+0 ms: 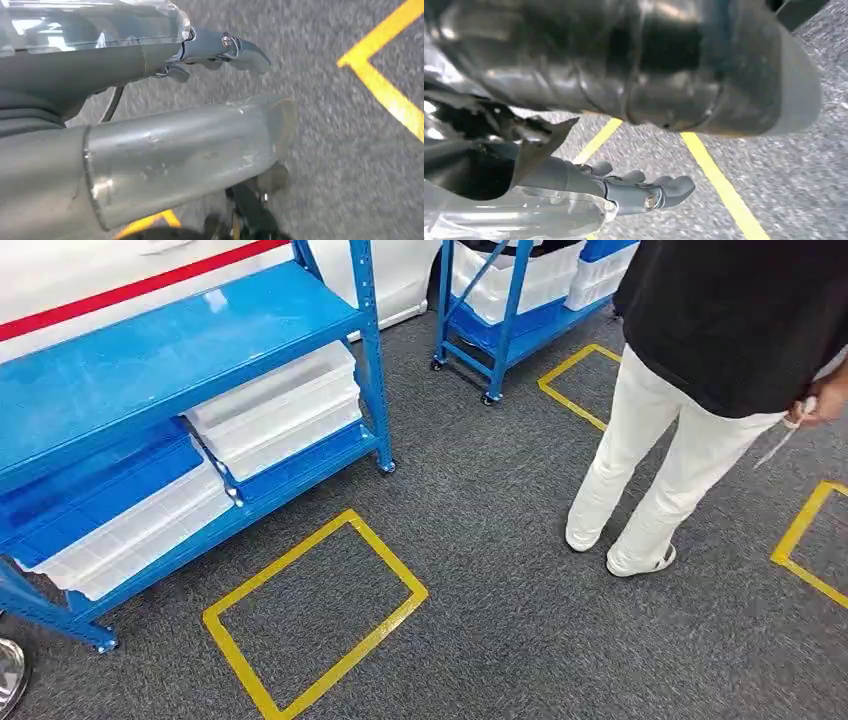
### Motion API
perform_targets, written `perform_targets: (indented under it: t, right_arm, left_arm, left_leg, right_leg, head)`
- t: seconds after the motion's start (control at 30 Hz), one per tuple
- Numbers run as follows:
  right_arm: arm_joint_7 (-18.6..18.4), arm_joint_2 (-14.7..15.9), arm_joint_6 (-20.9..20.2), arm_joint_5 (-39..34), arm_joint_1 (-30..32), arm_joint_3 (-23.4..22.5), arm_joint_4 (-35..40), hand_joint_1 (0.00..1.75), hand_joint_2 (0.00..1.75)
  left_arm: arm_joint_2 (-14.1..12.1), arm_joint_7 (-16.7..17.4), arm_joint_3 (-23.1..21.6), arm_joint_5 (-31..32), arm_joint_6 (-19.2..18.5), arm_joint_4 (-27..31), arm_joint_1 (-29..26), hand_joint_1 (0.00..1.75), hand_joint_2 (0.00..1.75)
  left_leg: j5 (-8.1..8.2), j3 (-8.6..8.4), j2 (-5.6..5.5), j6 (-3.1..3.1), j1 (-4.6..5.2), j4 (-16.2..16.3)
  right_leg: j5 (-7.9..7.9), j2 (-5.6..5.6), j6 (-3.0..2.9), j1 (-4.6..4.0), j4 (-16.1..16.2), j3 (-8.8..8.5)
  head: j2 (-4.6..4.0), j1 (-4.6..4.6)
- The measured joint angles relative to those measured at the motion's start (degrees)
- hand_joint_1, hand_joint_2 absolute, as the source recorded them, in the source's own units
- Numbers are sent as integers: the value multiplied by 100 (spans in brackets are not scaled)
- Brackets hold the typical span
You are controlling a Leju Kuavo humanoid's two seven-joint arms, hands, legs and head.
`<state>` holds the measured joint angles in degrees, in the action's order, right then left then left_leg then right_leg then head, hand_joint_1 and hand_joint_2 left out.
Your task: Take the parts from the cabinet and place them on the table.
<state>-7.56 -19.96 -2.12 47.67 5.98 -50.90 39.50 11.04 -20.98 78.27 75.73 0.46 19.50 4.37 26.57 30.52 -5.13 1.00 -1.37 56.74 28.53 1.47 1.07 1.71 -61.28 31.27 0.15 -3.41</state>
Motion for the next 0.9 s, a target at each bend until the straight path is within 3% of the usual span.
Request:
perform_targets:
  t: [0.03, 0.07, 0.1, 0.13, 0.17, 0.2, 0.23, 0.27, 0.33, 0.37, 0.4, 0.43, 0.47, 0.5, 0.53, 0.57, 0.67, 0.7, 0.73, 0.77, 0.8, 0.83, 0.87, 0.9]
  right_arm:
    - [-13, 0, 0, -24, 17, 11, 2, 0, 0]
    - [-20, 0, -2, -37, 16, 22, 6, 0, 0]
    - [-22, 0, -2, -50, 16, 39, 11, 0, 0]
    - [-26, 0, 0, -68, 11, 55, 20, 0, 0]
    - [-52, -2, 0, -85, 13, 81, 28, 0, 0]
    - [-72, -9, 0, -98, 25, 98, 37, 0, 0]
    - [-85, -9, 2, -100, 34, 101, 46, 0, 0]
    - [-96, -15, 7, -111, 47, 111, 52, 0, 0]
    - [-120, -15, 7, -120, 76, 129, 52, 0, 0]
    - [-131, -15, -4, -114, 82, 135, 52, 0, 0]
    - [-162, -15, -63, -70, 81, 138, 65, 0, 0]
    - [-190, -15, -120, -26, 77, 138, 94, 0, 0]
    - [-197, -15, -159, 7, 69, 138, 109, 0, 0]
    - [-203, -15, -175, 18, 63, 140, 122, 0, 0]
    - [-205, -18, -175, 24, 61, 140, 140, 0, 0]
    - [-208, -24, -175, 24, 63, 140, 146, 0, 0]
    - [-210, -26, -181, 26, 26, 142, 188, 0, 0]
    - [-212, -26, -181, 26, 23, 146, 201, 0, 0]
    - [-210, -17, -181, 26, 27, 146, 201, 0, 0]
    - [-210, -15, -181, 26, 39, 146, 205, 0, 0]
    - [-212, -13, -181, 26, 53, 144, 208, 0, 0]
    - [-205, -7, -179, 29, 63, 142, 216, 0, 0]
    - [-164, -4, -181, 29, 67, 142, 218, 0, 0]
    - [-90, -4, -181, 26, 69, 138, 219, 0, 0]
  left_arm:
    - [0, 0, 0, 0, -7, 0, 0, 0, 0]
    - [0, 6, 0, 0, -7, 0, 16, 0, 0]
    - [0, 6, 0, 0, -7, 0, 15, 0, 0]
    - [0, 7, 0, 0, -7, 0, 4, 0, 0]
    - [0, 9, 0, 0, -7, 0, -12, 0, 0]
    - [-4, 13, 0, 0, -7, 2, -12, 0, 0]
    - [-4, 13, 0, 0, -7, 2, -10, 0, 0]
    - [-2, 17, 0, 0, -7, 2, -2, 0, 0]
    - [2, 17, 0, -4, -11, 2, 26, 0, 0]
    - [7, 17, 0, -110, -33, 9, 27, 0, 0]
    - [75, 61, 37, -346, -156, 147, 27, 0, 0]
    - [194, 155, 76, -557, -333, 424, 25, 0, 0]
    - [303, 218, 96, -677, -482, 681, 27, 0, 0]
    - [383, 251, 112, -717, -553, 851, 37, 0, 0]
    - [435, 269, 122, -739, -601, 1019, 60, 0, 0]
    - [481, 291, 133, -745, -645, 1176, 84, 0, 0]
    - [621, 315, 173, -789, -686, 1498, 73, 0, 0]
    - [669, 319, 179, -789, -686, 1570, 72, 0, 0]
    - [719, 319, 181, -791, -686, 1628, 67, 0, 0]
    - [732, 321, 184, -791, -686, 1679, 74, 0, 0]
    - [765, 321, 184, -793, -686, 1722, 92, 0, 0]
    - [787, 321, 184, -796, -691, 1760, 96, 0, 0]
    - [806, 321, 184, -813, -697, 1790, 90, 0, 0]
    - [824, 332, 184, -848, -699, 1814, 73, 0, 0]
  left_leg:
    - [16, 39, -53, -45, -1, 31]
    - [29, 82, -120, -109, 18, 99]
    - [-1, 108, -150, -154, 16, 76]
    - [-20, 129, -200, -187, -12, 49]
    - [-38, 157, -263, -238, -25, 29]
    - [-8, 161, -240, -258, -36, 67]
    - [112, 228, 85, -256, -16, 225]
    - [351, 402, 308, -260, -5, 582]
    - [807, 836, 440, -280, -5, 1509]
    - [907, 972, 458, -283, -5, 1832]
    - [856, 971, 474, -271, -5, 1885]
    - [692, 831, 485, -250, -2, 1650]
    - [454, 559, 524, -212, 17, 1171]
    - [233, 243, 629, -158, 45, 621]
    - [135, -21, 930, -77, 105, 170]
    - [174, -23, 1052, -37, 125, 84]
    - [125, 21, 834, 8, 175, 64]
    - [60, -20, 749, 59, 119, -31]
    - [9, -61, 698, 59, 95, -75]
    - [-21, -37, 645, 109, 84, -81]
    - [-30, -8, 570, 122, 83, -80]
    - [-37, 11, 498, 127, 84, -77]
    - [-41, 25, 415, 125, 87, -67]
    - [-43, 30, 335, 121, 85, -55]
  right_leg:
    - [101, 316, 5, 27, 173, -87]
    - [70, 315, -31, -15, 220, -57]
    - [62, 241, -62, -7, 193, -35]
    - [61, 200, -101, -52, 183, -33]
    - [46, 128, -153, -51, 194, -38]
    - [10, 31, -217, -12, 245, -40]
    - [7, -31, -264, -26, 257, -37]
    - [3, -103, -313, -40, 258, -26]
    - [7, -288, -333, -88, 256, -2]
    - [11, -373, -339, -108, 254, 6]
    - [12, -461, -340, -128, 253, 8]
    - [15, -533, -344, -143, 253, 1]
    - [19, -608, -341, -155, 253, -16]
    - [26, -676, -332, -167, 253, -36]
    - [32, -737, -322, -169, 253, -53]
    - [57, -803, -279, -211, 236, -58]
    - [30, -952, -182, -154, 282, -102]
    - [47, -945, -137, -168, 277, -127]
    - [120, -603, -86, -132, 187, -109]
    - [340, -327, -74, -117, -74, 22]
    - [599, -207, -59, -104, -503, 221]
    - [822, -171, -43, -96, -985, 450]
    - [933, -164, -31, -96, -1346, 629]
    - [891, -164, -25, -94, -1479, 705]
  head:
    - [0, 0]
    - [0, 4]
    - [0, 2]
    - [0, 4]
    - [0, 2]
    - [0, 2]
    - [0, 4]
    - [0, 4]
    - [0, 4]
    - [0, 4]
    - [0, 7]
    - [0, 4]
    - [0, 7]
    - [0, 4]
    - [0, 4]
    - [0, 0]
    - [0, 2]
    - [0, 2]
    - [0, 0]
    - [0, 2]
    - [0, 2]
    - [0, 0]
    - [0, 2]
    - [0, 2]
